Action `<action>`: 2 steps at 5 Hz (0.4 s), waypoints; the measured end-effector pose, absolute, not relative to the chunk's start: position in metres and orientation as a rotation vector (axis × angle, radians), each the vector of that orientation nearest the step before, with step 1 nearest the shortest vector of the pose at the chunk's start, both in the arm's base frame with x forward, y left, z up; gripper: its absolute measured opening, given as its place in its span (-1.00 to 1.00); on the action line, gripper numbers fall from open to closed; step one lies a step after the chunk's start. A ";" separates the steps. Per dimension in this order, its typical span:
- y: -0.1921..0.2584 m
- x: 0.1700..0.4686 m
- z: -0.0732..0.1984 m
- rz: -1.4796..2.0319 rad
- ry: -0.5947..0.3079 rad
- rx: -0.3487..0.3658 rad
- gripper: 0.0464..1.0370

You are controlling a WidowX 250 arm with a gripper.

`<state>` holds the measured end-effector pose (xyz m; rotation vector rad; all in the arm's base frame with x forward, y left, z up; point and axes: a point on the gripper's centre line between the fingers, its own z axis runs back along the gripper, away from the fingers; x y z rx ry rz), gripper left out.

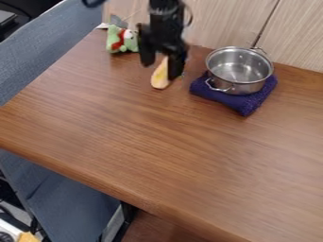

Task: Moved the bread to the left side of the silver pot

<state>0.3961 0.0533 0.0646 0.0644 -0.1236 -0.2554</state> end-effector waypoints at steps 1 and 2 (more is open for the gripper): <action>0.044 0.400 0.101 -0.350 -0.234 0.061 0.93; 0.044 0.399 0.106 -0.355 -0.247 0.063 0.93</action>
